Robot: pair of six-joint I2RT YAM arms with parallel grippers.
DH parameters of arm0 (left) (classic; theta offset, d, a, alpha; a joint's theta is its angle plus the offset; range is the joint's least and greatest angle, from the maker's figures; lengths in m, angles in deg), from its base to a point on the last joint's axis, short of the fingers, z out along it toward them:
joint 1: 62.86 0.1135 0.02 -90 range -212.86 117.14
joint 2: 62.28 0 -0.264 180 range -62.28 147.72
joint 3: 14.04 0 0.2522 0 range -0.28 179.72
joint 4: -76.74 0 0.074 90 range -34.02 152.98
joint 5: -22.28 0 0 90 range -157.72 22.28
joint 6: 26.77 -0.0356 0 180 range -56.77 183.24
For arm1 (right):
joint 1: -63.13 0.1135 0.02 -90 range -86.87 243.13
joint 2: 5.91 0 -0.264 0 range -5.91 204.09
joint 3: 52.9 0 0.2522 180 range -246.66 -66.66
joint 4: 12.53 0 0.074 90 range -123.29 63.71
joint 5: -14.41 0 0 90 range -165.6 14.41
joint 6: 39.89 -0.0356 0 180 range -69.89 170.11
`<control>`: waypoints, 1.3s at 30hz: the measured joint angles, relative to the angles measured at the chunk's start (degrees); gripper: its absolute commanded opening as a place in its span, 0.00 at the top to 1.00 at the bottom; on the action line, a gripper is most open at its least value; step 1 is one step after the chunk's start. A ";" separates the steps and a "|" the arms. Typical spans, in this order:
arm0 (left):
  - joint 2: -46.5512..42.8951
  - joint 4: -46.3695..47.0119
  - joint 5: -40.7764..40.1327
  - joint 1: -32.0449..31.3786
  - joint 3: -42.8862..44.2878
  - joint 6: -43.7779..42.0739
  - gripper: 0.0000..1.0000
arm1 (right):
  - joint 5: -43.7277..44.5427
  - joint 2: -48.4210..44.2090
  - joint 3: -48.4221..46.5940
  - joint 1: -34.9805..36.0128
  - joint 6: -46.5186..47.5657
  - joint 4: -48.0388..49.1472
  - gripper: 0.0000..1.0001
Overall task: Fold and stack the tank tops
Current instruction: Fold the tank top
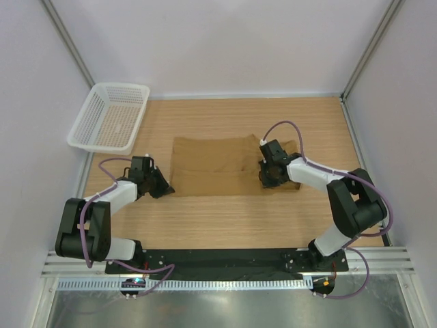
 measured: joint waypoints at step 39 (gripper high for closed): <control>-19.67 -12.85 -10.08 -2.67 5.49 3.50 0.25 | 9.70 -18.49 -2.05 0.85 -13.03 -7.76 0.46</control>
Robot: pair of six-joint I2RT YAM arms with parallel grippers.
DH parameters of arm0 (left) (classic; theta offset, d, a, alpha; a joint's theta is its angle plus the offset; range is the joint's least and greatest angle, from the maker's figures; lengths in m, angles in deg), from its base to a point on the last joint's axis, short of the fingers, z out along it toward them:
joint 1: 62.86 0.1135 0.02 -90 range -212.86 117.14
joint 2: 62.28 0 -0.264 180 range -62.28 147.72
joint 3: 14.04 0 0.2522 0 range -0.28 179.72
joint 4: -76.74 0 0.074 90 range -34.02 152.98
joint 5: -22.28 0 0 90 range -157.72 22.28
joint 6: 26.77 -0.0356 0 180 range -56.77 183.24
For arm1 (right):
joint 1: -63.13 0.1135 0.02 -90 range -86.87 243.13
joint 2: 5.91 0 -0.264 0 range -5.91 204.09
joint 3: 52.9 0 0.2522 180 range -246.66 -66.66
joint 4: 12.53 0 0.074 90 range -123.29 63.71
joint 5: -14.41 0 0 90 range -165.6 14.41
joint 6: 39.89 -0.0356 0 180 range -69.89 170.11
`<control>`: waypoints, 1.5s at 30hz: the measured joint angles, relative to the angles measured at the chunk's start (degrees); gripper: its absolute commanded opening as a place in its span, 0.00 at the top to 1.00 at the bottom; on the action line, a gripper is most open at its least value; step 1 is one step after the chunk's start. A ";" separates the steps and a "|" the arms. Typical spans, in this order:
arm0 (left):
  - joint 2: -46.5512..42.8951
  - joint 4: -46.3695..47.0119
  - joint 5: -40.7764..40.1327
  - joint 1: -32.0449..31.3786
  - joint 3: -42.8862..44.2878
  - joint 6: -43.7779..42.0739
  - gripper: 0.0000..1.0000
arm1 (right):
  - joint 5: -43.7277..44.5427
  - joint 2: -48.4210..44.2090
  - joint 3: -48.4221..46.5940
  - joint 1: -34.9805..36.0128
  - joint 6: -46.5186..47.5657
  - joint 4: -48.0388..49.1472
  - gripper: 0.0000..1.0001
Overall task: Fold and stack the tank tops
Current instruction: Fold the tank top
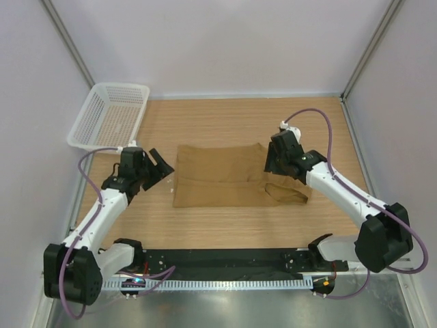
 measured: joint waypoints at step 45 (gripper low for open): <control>47.82 13.29 1.55 1.97 29.29 -1.51 0.28 | -6.10 44.48 -32.09 -7.91 6.67 13.81 0.54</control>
